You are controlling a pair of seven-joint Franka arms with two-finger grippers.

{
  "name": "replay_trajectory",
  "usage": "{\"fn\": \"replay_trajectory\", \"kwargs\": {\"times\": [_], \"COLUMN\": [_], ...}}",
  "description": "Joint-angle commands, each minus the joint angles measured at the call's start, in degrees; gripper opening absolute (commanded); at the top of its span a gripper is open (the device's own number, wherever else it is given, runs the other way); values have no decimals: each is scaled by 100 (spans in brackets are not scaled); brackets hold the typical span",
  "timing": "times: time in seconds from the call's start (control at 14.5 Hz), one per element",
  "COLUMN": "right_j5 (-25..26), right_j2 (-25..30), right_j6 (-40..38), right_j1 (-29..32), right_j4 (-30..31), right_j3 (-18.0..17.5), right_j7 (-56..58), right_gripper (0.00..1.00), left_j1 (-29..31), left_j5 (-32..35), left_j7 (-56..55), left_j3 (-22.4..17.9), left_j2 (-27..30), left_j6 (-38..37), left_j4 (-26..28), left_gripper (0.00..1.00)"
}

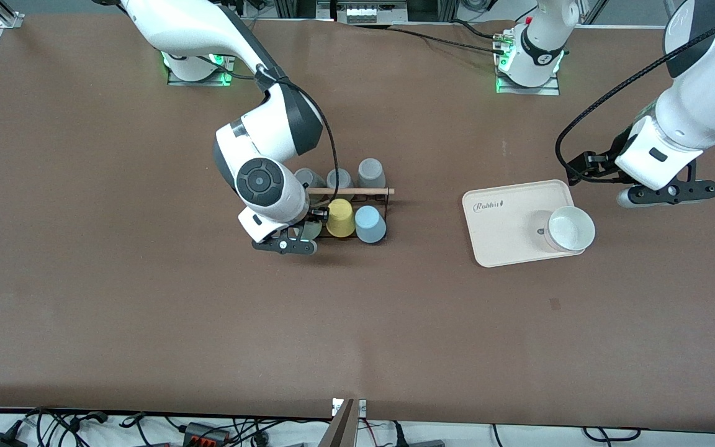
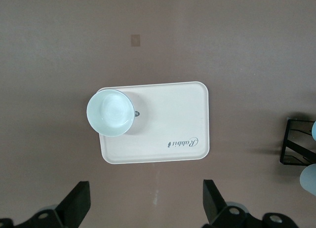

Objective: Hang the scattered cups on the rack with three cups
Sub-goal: 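Hang the mint cup on a rack peg and open the right gripper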

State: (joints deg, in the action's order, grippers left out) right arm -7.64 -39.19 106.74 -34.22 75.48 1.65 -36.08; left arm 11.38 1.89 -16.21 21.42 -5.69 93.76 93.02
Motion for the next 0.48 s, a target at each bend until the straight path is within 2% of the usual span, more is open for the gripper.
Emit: {"fn": "replay_trajectory", "kwargs": {"times": [0.0,0.07,0.41], "right_j5": [79,79,79], "right_j2": [-115,-106,156], "right_j6": [-39,-48,-258], "right_j1": [-58,-50,38], "right_j4": [-201,-192,-244], "right_j3": [37,37,125], "right_j7": [-145,-171,-479], "right_gripper": [56,100,100], "left_j1": [40,40,40], "left_j5": [83,83,92], "left_j7": [30,30,30], "left_j3": [20,28,28], "left_j2": [139,139,139], "left_j6": [-42,-42,-42], "left_j4": [102,102,102], "left_gripper": [100,100,100]}}
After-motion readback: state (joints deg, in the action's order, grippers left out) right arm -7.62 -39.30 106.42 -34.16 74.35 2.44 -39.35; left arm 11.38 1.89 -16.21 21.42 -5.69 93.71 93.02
